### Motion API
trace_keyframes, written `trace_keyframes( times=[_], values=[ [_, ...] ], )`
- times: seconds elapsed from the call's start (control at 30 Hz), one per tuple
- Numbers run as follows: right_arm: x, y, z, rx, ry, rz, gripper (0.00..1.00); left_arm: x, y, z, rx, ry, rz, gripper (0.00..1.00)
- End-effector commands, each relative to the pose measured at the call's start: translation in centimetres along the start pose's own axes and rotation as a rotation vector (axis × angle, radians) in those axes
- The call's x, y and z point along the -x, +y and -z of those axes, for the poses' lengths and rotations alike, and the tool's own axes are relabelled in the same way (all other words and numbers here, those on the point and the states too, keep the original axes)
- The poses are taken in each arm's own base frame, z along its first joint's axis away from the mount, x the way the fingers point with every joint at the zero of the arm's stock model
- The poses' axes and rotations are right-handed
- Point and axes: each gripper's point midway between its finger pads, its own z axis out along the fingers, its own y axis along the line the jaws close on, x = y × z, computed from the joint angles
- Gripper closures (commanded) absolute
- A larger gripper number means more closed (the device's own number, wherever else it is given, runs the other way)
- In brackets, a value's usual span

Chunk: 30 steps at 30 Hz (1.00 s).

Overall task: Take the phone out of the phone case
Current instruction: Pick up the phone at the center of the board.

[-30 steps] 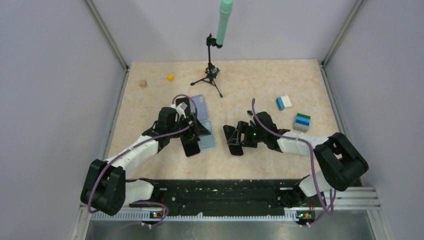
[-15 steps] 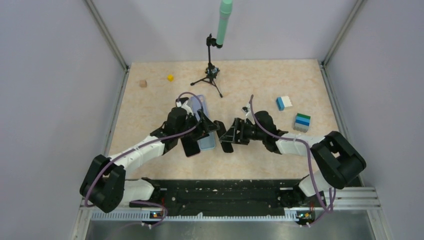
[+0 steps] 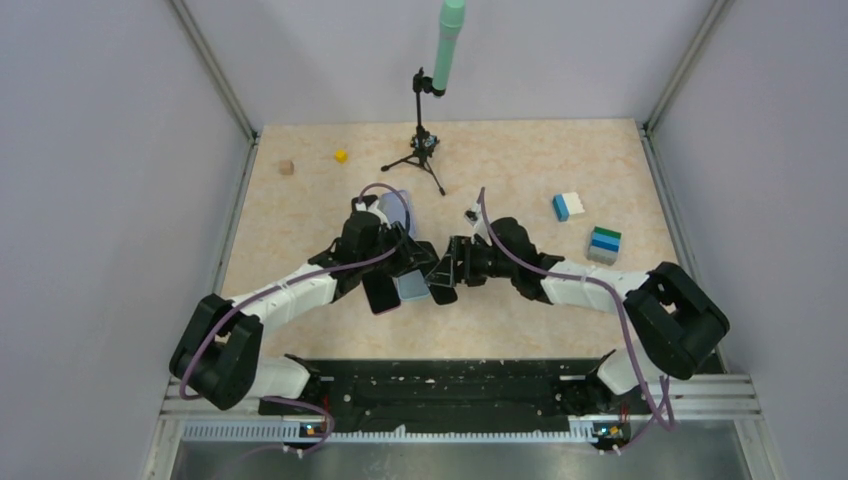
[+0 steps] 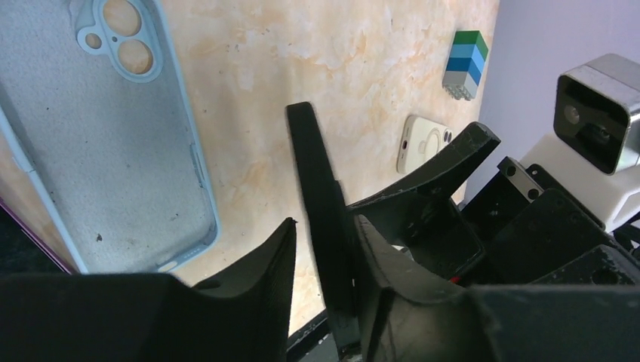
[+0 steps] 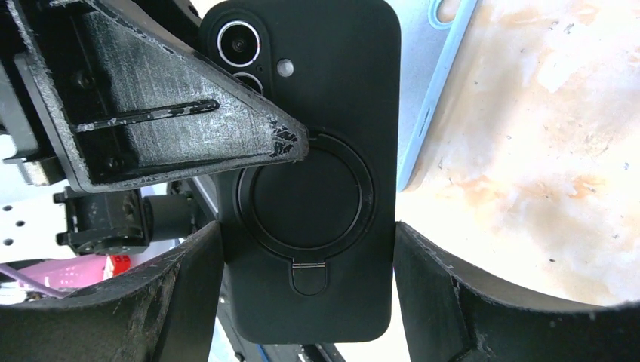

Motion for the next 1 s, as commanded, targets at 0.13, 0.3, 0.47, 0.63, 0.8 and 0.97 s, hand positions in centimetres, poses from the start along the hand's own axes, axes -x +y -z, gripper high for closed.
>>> trace_keyframes(
  times=[0.13, 0.3, 0.47, 0.63, 0.8, 0.97],
  values=[
    [2.0, 2.5, -1.2, 0.011, -0.037, 0.098, 0.49, 0.8, -1.9, -0.1, -0.056, -0.013, -0.027, 0.95],
    [1.9, 1.6, -0.9, -0.089, -0.043, 0.166, 0.22, 0.9, -2.4, 0.1, -0.057, -0.008, 0.01, 1.0],
    [3.2, 1.6, 1.4, -0.219, -0.168, 0.288, 0.07, 2.1, -1.7, 0.4, 0.051, -0.048, 0.065, 1.0],
    [4.0, 4.9, 4.4, -0.172, -0.333, 0.469, 0.11, 3.3, -3.2, 0.7, 0.05, -0.077, 0.092, 1.0],
    [4.1, 7.0, 6.0, -0.196, -0.422, 0.631, 0.16, 4.1, -3.8, 1.0, 0.072, -0.096, 0.121, 1.0],
    [3.4, 7.6, 5.4, -0.315, -0.431, 0.792, 0.2, 4.4, -4.2, 1.4, 0.073, -0.11, 0.153, 1.0]
  ],
)
